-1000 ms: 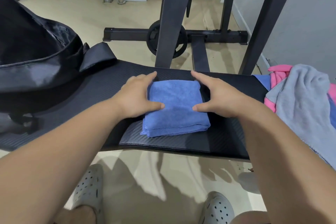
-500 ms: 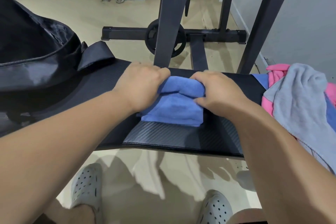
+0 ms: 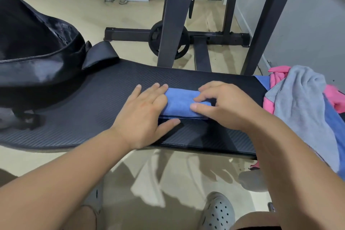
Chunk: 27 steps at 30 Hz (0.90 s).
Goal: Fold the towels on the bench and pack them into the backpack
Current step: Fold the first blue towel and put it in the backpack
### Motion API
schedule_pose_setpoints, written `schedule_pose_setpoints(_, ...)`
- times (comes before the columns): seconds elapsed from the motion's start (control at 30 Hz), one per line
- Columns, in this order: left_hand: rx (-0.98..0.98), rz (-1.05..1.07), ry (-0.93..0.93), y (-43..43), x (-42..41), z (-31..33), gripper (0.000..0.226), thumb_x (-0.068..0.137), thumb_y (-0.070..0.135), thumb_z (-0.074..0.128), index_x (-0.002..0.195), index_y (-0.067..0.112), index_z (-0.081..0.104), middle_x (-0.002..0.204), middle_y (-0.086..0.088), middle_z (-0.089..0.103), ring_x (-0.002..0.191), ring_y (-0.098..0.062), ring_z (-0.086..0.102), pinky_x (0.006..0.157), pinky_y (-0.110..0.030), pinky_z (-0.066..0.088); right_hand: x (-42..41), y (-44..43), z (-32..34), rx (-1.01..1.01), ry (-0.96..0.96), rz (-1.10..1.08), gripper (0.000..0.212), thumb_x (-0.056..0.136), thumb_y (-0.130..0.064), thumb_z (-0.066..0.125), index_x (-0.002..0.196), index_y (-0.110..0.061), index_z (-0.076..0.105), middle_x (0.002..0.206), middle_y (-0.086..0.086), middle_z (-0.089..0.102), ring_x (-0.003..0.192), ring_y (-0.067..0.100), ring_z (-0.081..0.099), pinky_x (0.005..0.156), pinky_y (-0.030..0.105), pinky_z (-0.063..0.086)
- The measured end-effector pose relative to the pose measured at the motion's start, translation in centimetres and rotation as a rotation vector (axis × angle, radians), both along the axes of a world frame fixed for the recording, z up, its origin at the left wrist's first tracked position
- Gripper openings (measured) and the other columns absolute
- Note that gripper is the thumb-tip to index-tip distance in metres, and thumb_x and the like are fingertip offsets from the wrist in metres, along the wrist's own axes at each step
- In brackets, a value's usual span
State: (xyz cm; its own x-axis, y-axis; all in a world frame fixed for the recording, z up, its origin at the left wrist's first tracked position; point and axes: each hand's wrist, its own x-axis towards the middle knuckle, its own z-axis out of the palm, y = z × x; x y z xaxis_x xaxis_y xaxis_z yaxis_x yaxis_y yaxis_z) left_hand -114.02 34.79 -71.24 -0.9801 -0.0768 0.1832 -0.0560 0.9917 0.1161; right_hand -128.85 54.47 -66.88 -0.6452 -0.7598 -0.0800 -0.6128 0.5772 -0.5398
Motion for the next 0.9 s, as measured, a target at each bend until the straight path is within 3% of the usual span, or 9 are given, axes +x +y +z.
schedule_pose_setpoints(0.1,0.053,0.043,-0.13,0.8,0.4,-0.8,0.093,0.083,0.085,0.023,0.158,0.032,0.012,0.167,-0.008,0.02,0.154,-0.028,0.017,0.121,-0.057,0.018,0.5,-1.1,-0.5,0.049,0.163,-0.077,0.027,0.094,-0.045,0.059,0.076,-0.026,0.062,0.095,-0.01,0.059,0.097,0.017,0.055,0.084,0.039,0.044)
schedule_pose_setpoints(0.17,0.004,0.034,-0.192,1.1,0.7,-1.8,0.096,0.077,0.091,0.022,0.154,0.046,-0.015,0.169,-0.008,-0.005,0.156,-0.028,-0.002,0.122,-0.059,0.01,1.1,-2.3,-0.9,0.131,0.334,-0.129,0.017,0.095,-0.038,0.055,0.087,-0.023,0.056,0.096,-0.005,0.057,0.098,0.023,0.052,0.085,0.04,0.04)
schedule_pose_setpoints(0.2,-0.005,0.035,-0.211,1.1,0.8,-2.2,0.097,0.075,0.092,0.022,0.153,0.049,-0.017,0.168,-0.007,-0.013,0.155,-0.028,-0.01,0.122,-0.06,0.007,1.5,-2.9,-1.4,0.122,0.38,-0.127,0.01,0.093,-0.031,0.054,0.096,-0.023,0.057,0.102,-0.003,0.058,0.103,0.025,0.052,0.087,0.04,0.038)
schedule_pose_setpoints(0.27,-0.007,0.041,-0.221,1.0,0.8,-2.4,0.098,0.074,0.093,0.024,0.153,0.05,-0.016,0.167,-0.006,-0.02,0.154,-0.027,-0.016,0.121,-0.061,0.003,2.3,-3.9,-2.4,0.074,0.393,-0.051,0.032,0.092,-0.022,0.051,0.123,-0.025,0.056,0.124,-0.002,0.057,0.124,0.024,0.048,0.103,0.041,0.031)
schedule_pose_setpoints(0.37,-0.012,0.035,-0.208,0.7,0.7,-2.5,0.101,0.073,0.093,0.027,0.154,0.048,-0.015,0.166,-0.006,-0.022,0.154,-0.027,-0.017,0.121,-0.062,0.003,2.4,-4.3,-3.9,0.121,0.321,-0.017,0.05,0.103,-0.033,0.036,0.153,-0.032,0.035,0.16,-0.006,0.033,0.153,0.021,0.016,0.124,0.048,0.006)
schedule_pose_setpoints(0.5,0.022,0.029,-0.207,0.7,0.8,-3.0,0.102,0.075,0.091,0.028,0.155,0.046,-0.015,0.164,-0.003,-0.029,0.152,-0.025,-0.023,0.121,-0.061,0.001,1.4,-3.4,-5.6,0.102,0.121,-0.096,0.056,0.105,-0.05,0.026,0.159,-0.037,0.019,0.168,-0.008,0.015,0.156,0.02,-0.005,0.124,0.052,-0.005)
schedule_pose_setpoints(0.63,0.093,0.037,-0.252,0.7,0.6,-2.7,0.104,0.074,0.094,0.021,0.155,0.042,-0.017,0.16,-0.001,-0.037,0.149,-0.021,-0.032,0.122,-0.056,-0.005,1.6,-3.4,-6.2,0.074,0.145,-0.098,0.058,0.105,-0.049,0.027,0.16,-0.035,0.016,0.168,-0.005,0.015,0.156,0.021,-0.005,0.125,0.051,-0.004)
schedule_pose_setpoints(0.77,0.162,0.054,-0.324,0.8,0.3,-1.3,0.101,0.072,0.094,0.009,0.154,0.042,-0.019,0.163,0.003,-0.031,0.151,-0.017,-0.026,0.123,-0.055,-0.005,2.1,-3.3,-6.1,0.037,0.119,-0.13,0.059,0.104,-0.05,0.031,0.16,-0.032,0.019,0.161,-0.008,0.029,0.155,0.022,0.007,0.125,0.049,0.005)
schedule_pose_setpoints(0.9,0.319,0.145,-0.241,0.1,-0.9,1.9,0.083,0.093,0.066,0.036,0.16,0.034,0.0,0.164,0.005,0.021,0.149,-0.021,0.019,0.119,-0.049,0.023,2.9,-2.7,-4.6,0.0,0.069,-0.123,0.064,0.098,-0.049,0.054,0.156,-0.03,0.033,0.146,-0.006,0.045,0.136,0.021,0.035,0.114,0.038,0.027)
